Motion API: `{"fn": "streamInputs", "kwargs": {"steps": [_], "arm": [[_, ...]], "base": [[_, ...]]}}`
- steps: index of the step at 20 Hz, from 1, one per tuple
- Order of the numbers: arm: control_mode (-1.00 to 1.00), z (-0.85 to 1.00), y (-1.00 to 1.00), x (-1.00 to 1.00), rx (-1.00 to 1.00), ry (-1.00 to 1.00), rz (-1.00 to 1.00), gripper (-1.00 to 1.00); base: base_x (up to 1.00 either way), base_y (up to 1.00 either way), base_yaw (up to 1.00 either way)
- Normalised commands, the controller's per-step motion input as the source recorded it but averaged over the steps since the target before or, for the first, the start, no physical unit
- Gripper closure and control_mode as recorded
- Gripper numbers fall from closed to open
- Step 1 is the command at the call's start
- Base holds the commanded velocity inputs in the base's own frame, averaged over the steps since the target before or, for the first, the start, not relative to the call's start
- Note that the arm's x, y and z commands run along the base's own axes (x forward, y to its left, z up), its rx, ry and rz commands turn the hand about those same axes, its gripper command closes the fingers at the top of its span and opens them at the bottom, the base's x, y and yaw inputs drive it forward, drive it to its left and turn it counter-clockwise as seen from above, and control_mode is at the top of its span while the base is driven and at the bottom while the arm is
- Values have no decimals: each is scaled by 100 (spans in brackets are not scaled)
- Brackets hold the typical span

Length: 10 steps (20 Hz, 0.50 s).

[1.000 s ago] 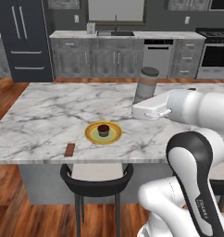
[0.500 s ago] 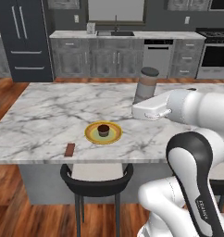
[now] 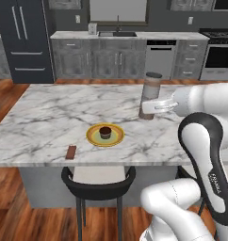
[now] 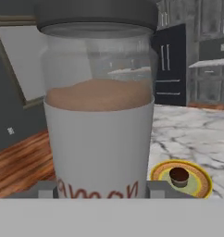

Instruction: Take the cinnamon bottle from the cabinet and place it on the dining table, next to the plate with the cupcake. Then take the chocolate from the dining counter and place it on the cupcake plate.

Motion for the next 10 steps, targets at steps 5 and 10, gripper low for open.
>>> {"fn": "streamInputs", "kwargs": {"steps": [5,10], "arm": [[-100,-38,-41,26,0,6,19,100],[-100,-54,-25,14,0,-19,22,100]], "base": [[0,0,0],[0,0,0]]}}
